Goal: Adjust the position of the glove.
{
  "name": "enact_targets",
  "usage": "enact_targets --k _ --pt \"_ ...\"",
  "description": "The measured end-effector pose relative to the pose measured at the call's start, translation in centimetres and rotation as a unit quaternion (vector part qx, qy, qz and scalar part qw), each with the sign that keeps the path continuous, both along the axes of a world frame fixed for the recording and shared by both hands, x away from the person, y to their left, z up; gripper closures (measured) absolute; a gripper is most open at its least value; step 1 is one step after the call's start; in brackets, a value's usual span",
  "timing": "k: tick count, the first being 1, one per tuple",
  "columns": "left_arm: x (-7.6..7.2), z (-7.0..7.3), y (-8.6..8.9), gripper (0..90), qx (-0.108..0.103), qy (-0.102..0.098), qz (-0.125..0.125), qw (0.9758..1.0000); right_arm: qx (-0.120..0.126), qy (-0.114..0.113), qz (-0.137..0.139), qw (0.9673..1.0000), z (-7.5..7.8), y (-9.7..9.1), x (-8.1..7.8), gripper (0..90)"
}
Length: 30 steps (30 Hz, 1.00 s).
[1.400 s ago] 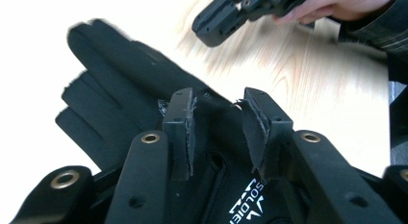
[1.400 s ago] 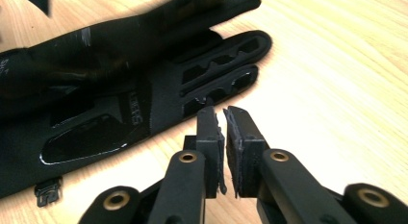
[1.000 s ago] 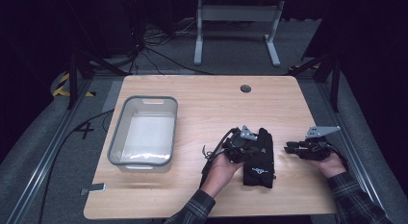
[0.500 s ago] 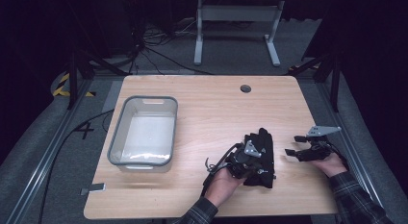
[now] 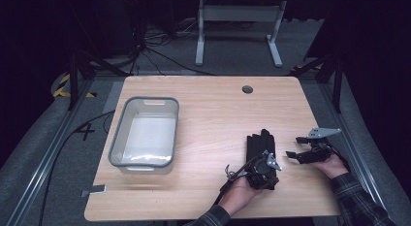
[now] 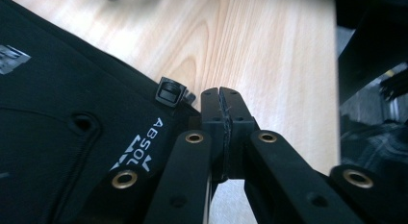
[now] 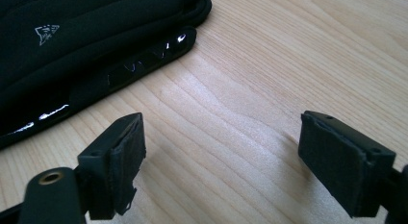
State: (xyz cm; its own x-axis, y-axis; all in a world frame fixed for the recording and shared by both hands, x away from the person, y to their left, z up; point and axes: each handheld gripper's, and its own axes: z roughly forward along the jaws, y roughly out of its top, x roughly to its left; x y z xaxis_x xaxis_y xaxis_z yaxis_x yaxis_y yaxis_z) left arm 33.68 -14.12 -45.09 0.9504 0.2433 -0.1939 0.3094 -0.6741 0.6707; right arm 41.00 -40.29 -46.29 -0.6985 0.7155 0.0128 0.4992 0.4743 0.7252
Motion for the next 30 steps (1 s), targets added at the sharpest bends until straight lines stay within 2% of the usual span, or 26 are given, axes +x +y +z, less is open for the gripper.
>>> enact_targets --k 2,5,13,19,21,30 --pt "-0.1 -0.3 -0.4 89.7 0.005 0.001 -0.005 1.0 0.0 -0.001 0.001 1.0 0.0 0.0 0.0 17.5" --pt "-0.2 -0.2 -0.4 89.7 0.014 -0.002 0.0 0.9999 0.0 -0.002 0.001 1.0 0.0 0.0 0.0 17.3" --pt "-0.1 0.0 1.0 89.7 0.026 -0.004 0.015 0.9995 -0.002 -0.004 0.003 1.0 -0.1 0.0 0.0 16.8" --pt "0.5 0.3 3.3 89.7 0.046 -0.01 0.038 0.9982 -0.002 -0.006 0.005 1.0 -0.1 0.0 -0.1 16.5" --pt "0.9 0.4 4.2 89.7 0.05 -0.006 0.045 0.9977 -0.002 -0.007 0.005 1.0 -0.1 0.0 -0.1 16.4" --pt "2.5 0.6 7.4 89.7 0.069 -0.015 0.091 0.9934 -0.005 -0.013 0.006 0.9999 -0.3 0.1 -0.1 15.9"
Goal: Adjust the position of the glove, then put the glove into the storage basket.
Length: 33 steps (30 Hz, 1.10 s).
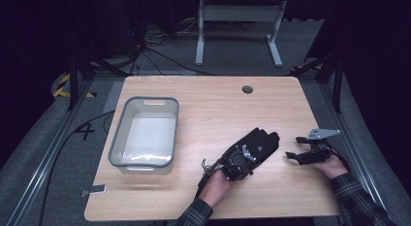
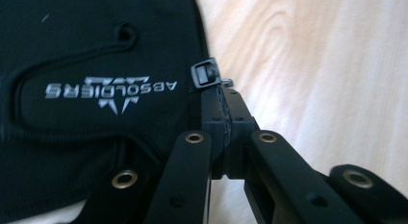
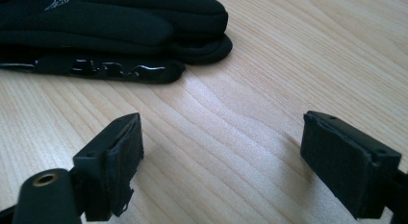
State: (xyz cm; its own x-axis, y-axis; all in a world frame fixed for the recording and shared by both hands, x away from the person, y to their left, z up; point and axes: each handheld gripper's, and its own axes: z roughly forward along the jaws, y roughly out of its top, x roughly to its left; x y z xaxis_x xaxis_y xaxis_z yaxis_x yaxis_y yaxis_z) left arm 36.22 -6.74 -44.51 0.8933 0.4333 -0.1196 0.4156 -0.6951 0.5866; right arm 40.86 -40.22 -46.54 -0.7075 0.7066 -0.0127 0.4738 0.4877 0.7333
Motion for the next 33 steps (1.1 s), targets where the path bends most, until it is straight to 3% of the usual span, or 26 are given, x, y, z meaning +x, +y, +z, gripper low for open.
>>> enact_targets --k 7,11,18,24,33 --pt "0.9 0.1 1.4 89.7 -0.004 0.001 0.027 0.9996 -0.004 -0.003 0.0 1.0 0.0 0.1 0.0 15.4" --pt "0.9 0.3 1.5 89.6 -0.003 0.001 0.024 0.9997 -0.004 -0.002 0.0 1.0 0.0 0.1 0.0 15.1" --pt "0.8 1.1 1.7 88.7 -0.025 -0.003 0.026 0.9993 -0.005 -0.003 -0.001 1.0 0.0 0.1 0.0 15.0" --pt "1.5 2.3 1.6 73.0 -0.036 -0.011 0.02 0.9991 -0.005 -0.003 0.0 1.0 0.0 0.1 -0.1 14.8" --pt "4.3 3.2 0.9 40.1 -0.04 -0.021 0.017 0.9989 -0.006 -0.003 0.0 1.0 0.0 0.2 -0.1 14.6"
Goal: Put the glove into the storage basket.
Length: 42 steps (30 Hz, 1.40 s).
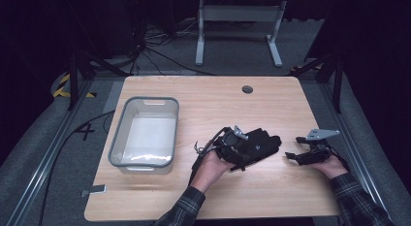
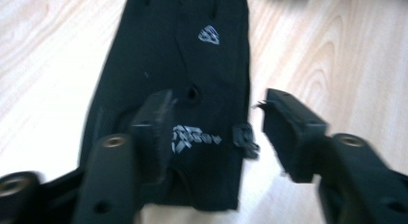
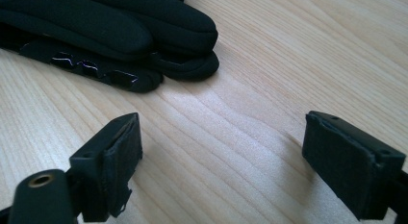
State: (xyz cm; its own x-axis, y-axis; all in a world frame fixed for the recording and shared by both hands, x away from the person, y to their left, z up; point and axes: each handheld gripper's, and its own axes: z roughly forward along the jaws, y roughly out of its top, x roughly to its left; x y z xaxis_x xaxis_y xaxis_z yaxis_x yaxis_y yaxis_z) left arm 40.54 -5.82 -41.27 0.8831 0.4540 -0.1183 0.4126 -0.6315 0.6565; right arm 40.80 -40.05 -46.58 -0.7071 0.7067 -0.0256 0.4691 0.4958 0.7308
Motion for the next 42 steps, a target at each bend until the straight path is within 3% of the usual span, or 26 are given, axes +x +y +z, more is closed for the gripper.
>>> enact_targets --k 5,8,12,22,29,32,34,38,39,42 --pt "1.6 -0.1 -1.4 26.3 0.009 -0.018 -0.015 0.9997 0.0 0.0 0.0 1.0 0.0 0.0 0.0 14.5" --pt "2.5 -0.4 -2.2 19.9 0.014 -0.02 -0.022 0.9995 -0.001 0.0 0.0 1.0 0.0 0.0 0.0 14.2" --pt "3.5 -1.0 -3.0 15.7 0.015 -0.024 -0.026 0.9993 -0.001 0.0 0.001 1.0 0.0 0.0 0.0 14.0" --pt "4.5 -3.2 -4.2 13.5 0.046 -0.016 -0.039 0.9981 0.0 0.001 0.003 1.0 0.0 0.1 0.0 13.2" --pt "4.0 -3.8 -4.5 13.5 0.064 -0.034 -0.042 0.9964 -0.001 0.001 0.004 1.0 0.0 0.1 0.0 13.1" --pt "4.0 -3.8 -4.4 15.6 0.061 -0.03 -0.04 0.9969 -0.001 0.001 0.004 1.0 0.0 0.1 0.0 13.1" --pt "3.9 -3.7 -4.3 21.7 0.063 -0.032 -0.042 0.9966 -0.001 0.002 0.004 1.0 0.0 0.1 0.0 13.1" --pt "3.6 -3.4 -4.2 42.5 0.064 -0.035 -0.055 0.9958 -0.001 0.002 0.004 1.0 0.0 0.1 0.0 13.1" --pt "3.5 -3.4 -4.1 51.3 0.062 -0.035 -0.058 0.9958 -0.001 0.002 0.004 1.0 0.0 0.1 0.0 13.0" --pt "3.4 -3.3 -4.1 62.9 0.06 -0.035 -0.064 0.9955 0.0 0.002 0.003 1.0 0.0 0.1 0.0 13.0"
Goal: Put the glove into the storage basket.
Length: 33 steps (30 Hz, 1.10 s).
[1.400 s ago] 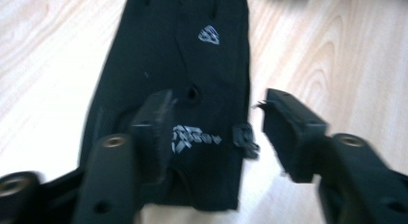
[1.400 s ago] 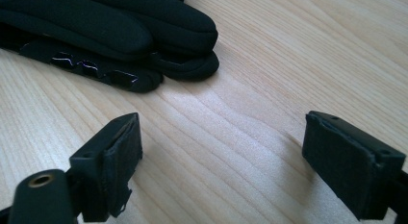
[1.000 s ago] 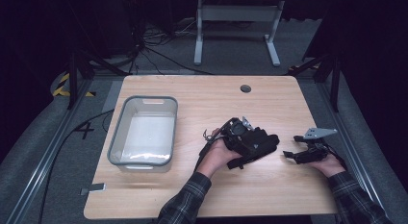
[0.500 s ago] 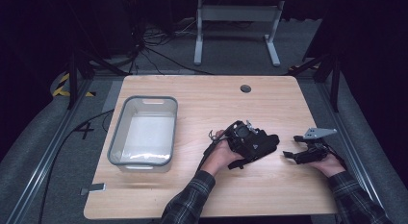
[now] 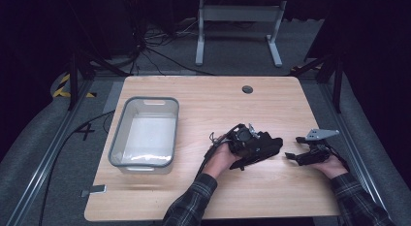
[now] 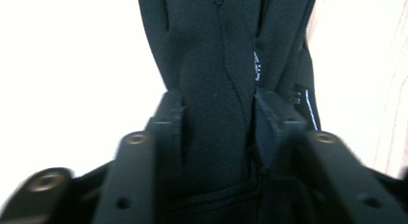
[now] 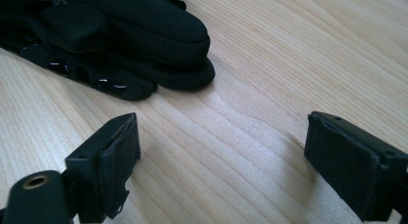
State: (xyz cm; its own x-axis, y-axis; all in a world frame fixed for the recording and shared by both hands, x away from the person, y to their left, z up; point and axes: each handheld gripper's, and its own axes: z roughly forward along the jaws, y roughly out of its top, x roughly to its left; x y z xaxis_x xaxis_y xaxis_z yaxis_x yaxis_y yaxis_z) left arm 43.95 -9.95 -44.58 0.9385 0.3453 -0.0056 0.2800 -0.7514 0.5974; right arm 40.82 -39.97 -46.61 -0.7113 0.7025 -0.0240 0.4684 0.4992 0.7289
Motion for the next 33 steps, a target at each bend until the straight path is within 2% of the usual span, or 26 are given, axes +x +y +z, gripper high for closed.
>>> enact_targets --k 4,7,14,17,25,28,33 --pt "0.0 0.0 0.0 67.8 -0.002 0.004 0.003 1.0 0.0 0.0 0.0 1.0 0.0 0.0 0.0 13.0" --pt "0.0 0.2 0.2 69.8 -0.007 0.015 0.007 0.9998 0.0 0.0 0.0 1.0 0.0 0.0 0.0 12.9" --pt "-0.1 1.0 0.6 70.5 -0.021 0.022 0.016 0.9994 0.0 0.0 0.0 1.0 0.0 0.0 0.0 12.9" --pt "-0.3 2.3 1.3 70.5 -0.028 0.027 0.026 0.9989 0.0 0.0 0.0 1.0 0.0 0.0 0.0 13.0" --pt "-0.6 4.4 2.9 70.5 -0.051 0.032 0.046 0.9971 0.0 0.0 0.0 1.0 0.0 0.0 0.0 13.0" --pt "-0.7 5.5 3.7 70.4 -0.053 0.025 0.054 0.9969 0.0 0.0 0.0 1.0 0.0 0.0 0.0 13.0" --pt "-0.8 7.7 5.9 70.3 -0.066 0.016 0.076 0.9948 0.0 0.0 0.0 1.0 0.0 0.0 0.0 13.0"
